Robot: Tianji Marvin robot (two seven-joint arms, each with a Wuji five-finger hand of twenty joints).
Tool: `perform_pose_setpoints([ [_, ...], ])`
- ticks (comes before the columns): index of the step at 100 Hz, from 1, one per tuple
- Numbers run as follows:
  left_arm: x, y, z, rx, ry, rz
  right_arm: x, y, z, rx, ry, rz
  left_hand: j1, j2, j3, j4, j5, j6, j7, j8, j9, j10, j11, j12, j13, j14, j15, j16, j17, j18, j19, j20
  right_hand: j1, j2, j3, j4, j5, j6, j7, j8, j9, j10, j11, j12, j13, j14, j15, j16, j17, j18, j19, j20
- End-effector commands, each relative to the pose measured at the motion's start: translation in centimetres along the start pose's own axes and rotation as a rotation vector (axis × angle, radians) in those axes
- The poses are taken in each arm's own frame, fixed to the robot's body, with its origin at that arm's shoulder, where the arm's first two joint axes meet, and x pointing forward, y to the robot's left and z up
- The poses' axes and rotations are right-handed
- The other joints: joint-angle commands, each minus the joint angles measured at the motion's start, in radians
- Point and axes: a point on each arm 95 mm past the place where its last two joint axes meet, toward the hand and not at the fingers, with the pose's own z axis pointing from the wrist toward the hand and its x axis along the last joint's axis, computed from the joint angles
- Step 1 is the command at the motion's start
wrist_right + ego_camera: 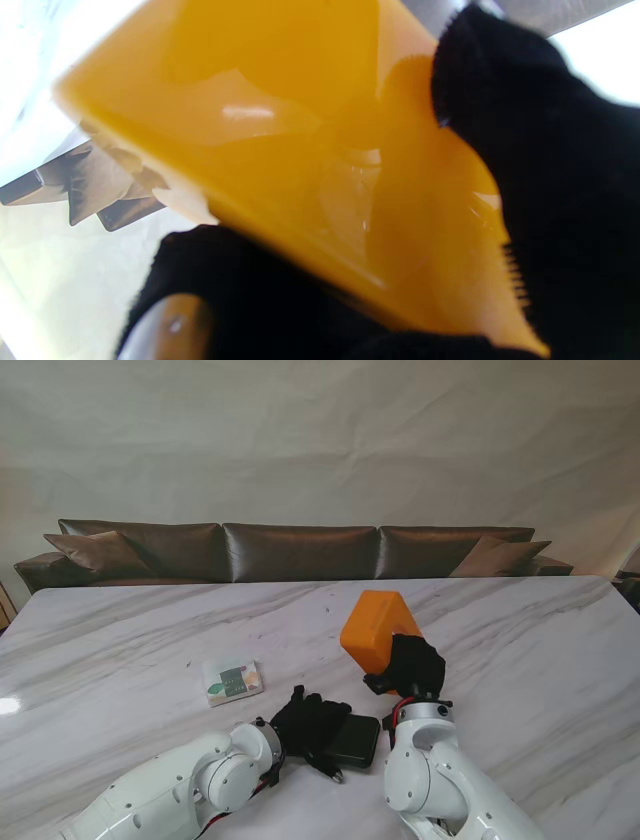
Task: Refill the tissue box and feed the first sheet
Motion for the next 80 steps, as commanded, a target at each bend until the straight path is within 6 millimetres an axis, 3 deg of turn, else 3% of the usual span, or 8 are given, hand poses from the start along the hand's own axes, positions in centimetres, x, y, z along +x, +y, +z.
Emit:
perform_pose_setpoints([
  [1,-0.14,1.33,-0.21,-0.058,-0.003,-0.01,0.16,-0.07,0.07,0.012,0.005,0.001,-0.034,0.046,0.05,-0.042,0.017,-0.038,-0.016,-0.016,-0.034,-0.007,-0.065,-0.049,0.008,0.019,0.028,-0.028,-0.027,0.049,1.061,-0.02,0.103,0.124,0.238,0.105,0.02,0.07,0.002,0.026,0.096,0.071,0.068,-0.002,0.058,0.031,0.391,0.045,0.019,-0.159,0.203,-0.002],
  [12,-0.17,1.39,-0.25,-0.071,0.003,-0.018,0.16,-0.08,0.13,0.012,0.006,0.001,-0.06,0.043,0.063,-0.05,0.012,-0.033,-0.058,-0.024,-0.078,0.014,-0.182,-0.087,-0.025,0.024,0.017,-0.039,-0.033,0.057,1.053,-0.027,0.103,0.128,0.237,0.105,0.018,0.069,0.002,0.027,0.096,0.071,0.068,-0.002,0.058,0.031,0.391,0.045,0.019,-0.159,0.204,-0.002],
  [27,-0.12,1.42,-0.3,-0.08,0.009,-0.024,0.14,-0.11,0.17,0.016,0.007,-0.001,-0.104,0.044,0.11,-0.069,0.01,-0.026,-0.119,-0.014,-0.124,0.019,-0.28,-0.039,-0.042,0.04,-0.051,-0.079,-0.038,0.07,1.04,-0.034,0.104,0.129,0.235,0.105,0.017,0.069,0.002,0.028,0.096,0.071,0.068,-0.002,0.058,0.03,0.39,0.044,0.019,-0.159,0.204,-0.003],
  [80,-0.11,0.92,-0.92,-0.038,0.009,-0.053,0.24,-0.32,0.38,0.027,0.005,0.011,-0.124,0.057,0.13,-0.08,0.002,-0.014,-0.202,0.004,-0.124,0.011,-0.295,-0.067,-0.052,0.051,-0.093,-0.09,-0.044,0.085,1.0,-0.058,0.101,0.135,0.231,0.104,0.013,0.066,0.001,0.031,0.094,0.07,0.065,-0.002,0.058,0.03,0.388,0.043,0.019,-0.159,0.204,-0.004],
])
